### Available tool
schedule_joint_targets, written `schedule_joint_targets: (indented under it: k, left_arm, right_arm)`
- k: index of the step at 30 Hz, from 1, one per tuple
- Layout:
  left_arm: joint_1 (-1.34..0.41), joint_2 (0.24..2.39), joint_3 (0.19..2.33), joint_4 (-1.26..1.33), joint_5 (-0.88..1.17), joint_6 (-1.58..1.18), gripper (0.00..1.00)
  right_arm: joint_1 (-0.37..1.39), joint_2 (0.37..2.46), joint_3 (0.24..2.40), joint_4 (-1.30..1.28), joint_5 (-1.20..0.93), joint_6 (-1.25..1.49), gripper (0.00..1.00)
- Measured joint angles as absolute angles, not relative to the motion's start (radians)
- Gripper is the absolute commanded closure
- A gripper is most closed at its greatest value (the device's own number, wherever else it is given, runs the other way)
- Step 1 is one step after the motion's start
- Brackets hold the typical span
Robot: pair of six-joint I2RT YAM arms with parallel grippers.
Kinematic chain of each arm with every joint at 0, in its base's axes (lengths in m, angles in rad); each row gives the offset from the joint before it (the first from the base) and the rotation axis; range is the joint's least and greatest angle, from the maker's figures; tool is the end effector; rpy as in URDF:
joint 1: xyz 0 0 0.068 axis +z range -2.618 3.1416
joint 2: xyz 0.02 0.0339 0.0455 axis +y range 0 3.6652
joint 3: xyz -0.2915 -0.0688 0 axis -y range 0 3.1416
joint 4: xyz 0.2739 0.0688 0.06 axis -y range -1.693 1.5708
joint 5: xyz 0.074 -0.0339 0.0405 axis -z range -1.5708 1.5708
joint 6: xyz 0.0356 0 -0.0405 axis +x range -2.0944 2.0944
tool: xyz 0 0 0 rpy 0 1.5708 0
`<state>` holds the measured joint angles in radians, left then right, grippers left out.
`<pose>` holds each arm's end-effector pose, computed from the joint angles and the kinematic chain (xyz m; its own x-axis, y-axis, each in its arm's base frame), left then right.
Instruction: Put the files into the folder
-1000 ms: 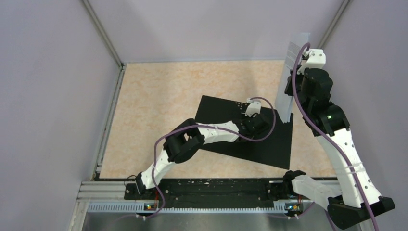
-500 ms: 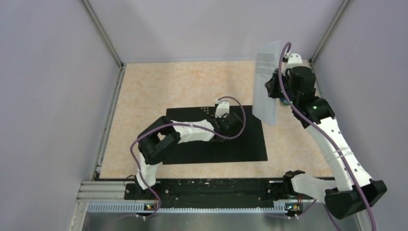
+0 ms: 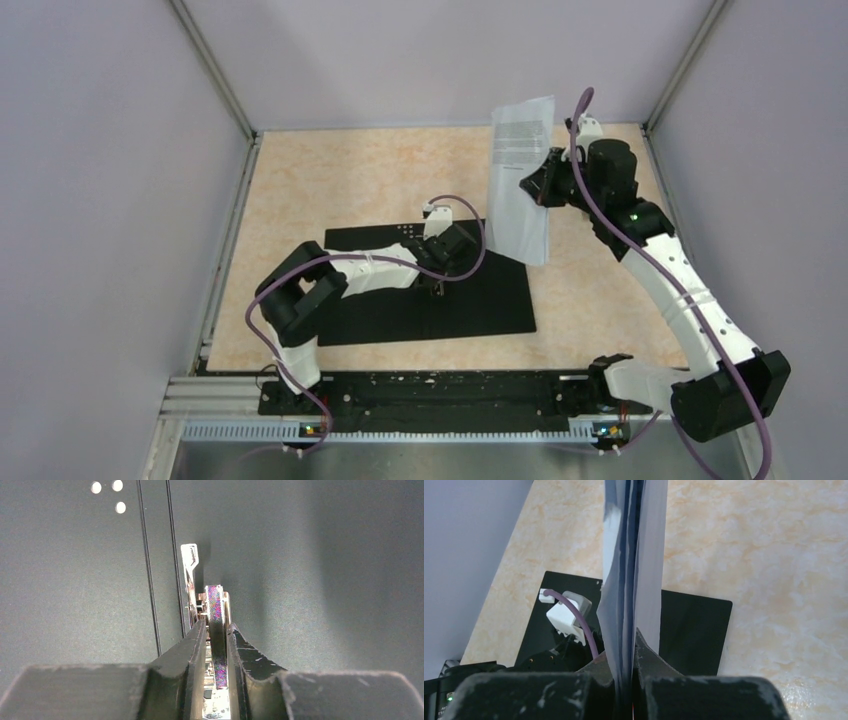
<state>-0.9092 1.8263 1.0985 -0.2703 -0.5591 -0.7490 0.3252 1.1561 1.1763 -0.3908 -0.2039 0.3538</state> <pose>0.2573 -0.2997 0.1706 -0.7134 -0.0234 -0.7004 0.0089 0.9991 -0.0425 0.2599 0.0952 0.4064 -0.4923 0.1921 -0.8490 -0.3424 0.8540 0.3917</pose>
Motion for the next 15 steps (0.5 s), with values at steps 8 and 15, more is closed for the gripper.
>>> schedule_joint_targets:
  k: [8,15]
  left_arm:
    - [-0.904,1.785,1.098,-0.27,-0.493,-0.696,0.54]
    - [-0.9,1.715,1.105,-0.271,-0.48,-0.677,0.51]
  right_arm:
    - [0.325,1.161,1.164,-0.389,-0.21,0.371,1.0]
    - [0.325,1.165,1.158,-0.394,-0.208,0.369,1.0]
